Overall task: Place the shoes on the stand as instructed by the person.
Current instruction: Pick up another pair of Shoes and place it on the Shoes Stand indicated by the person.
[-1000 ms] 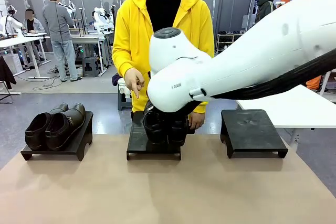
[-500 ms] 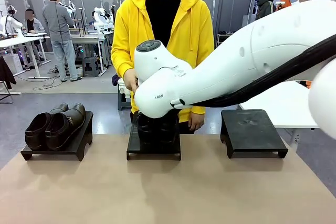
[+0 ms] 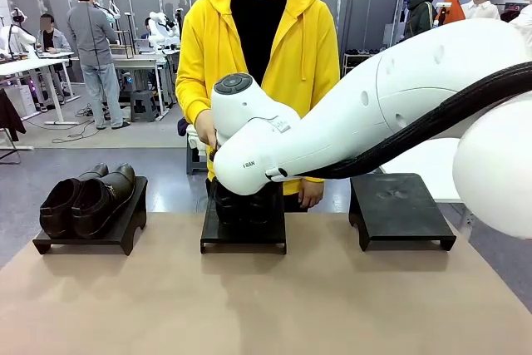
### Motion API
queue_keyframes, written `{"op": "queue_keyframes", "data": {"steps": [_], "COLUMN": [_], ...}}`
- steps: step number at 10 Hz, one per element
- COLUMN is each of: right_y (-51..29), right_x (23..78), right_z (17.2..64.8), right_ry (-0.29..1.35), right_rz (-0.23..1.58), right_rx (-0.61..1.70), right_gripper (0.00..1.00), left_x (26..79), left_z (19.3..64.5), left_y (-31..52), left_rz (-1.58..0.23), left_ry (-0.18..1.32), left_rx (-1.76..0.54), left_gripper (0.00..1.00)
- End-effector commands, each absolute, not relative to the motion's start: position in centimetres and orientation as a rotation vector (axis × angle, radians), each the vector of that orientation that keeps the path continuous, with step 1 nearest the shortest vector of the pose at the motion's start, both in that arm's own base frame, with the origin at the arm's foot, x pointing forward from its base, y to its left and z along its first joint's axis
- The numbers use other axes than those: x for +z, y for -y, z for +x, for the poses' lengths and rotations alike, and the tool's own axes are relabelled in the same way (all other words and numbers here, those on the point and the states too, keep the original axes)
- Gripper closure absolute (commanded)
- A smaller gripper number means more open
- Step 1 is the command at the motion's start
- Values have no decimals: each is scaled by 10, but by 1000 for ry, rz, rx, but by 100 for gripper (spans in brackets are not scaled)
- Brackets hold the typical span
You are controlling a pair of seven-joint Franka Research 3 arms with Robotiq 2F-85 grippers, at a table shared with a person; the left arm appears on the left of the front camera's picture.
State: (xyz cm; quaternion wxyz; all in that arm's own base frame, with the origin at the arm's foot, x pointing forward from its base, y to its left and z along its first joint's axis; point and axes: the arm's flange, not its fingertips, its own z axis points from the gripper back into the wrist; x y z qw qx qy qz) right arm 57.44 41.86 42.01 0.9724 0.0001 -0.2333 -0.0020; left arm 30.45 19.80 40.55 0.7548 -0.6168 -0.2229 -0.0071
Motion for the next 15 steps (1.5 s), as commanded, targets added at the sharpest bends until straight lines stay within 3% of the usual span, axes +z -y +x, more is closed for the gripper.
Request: {"op": "queue_keyframes", "data": {"steps": [1, 7, 8, 9, 10, 11, 12, 15], "right_y": [-425, -423, -422, -423, -424, -423, -423, -419], "right_x": [415, 400, 402, 404, 405, 405, 404, 405], "right_z": [575, 577, 577, 576, 576, 575, 575, 572], "right_ry": [562, 562, 561, 566, 572, 592, 597, 590], "right_rz": [-1, -8, -13, -6, -2, -15, -16, -9], "right_rx": [-27, -47, -56, -56, -58, -62, -65, -75], "right_gripper": [93, 93, 71, 59, 37, 26, 4, 0], "left_x": [406, 406, 406, 406, 406, 406, 406, 406], "left_z": [303, 303, 303, 303, 303, 303, 303, 303], "left_y": [-197, -197, -197, -197, -197, -197, -197, -197], "left_rz": [-1362, -1362, -1362, -1362, -1362, -1362, -1362, -1362], "left_ry": [504, 504, 504, 504, 504, 504, 504, 504], "left_rx": [-32, -32, -32, -32, -32, -32, -32, -32], "left_gripper": [0, 0, 0, 0, 0, 0, 0, 0]}}
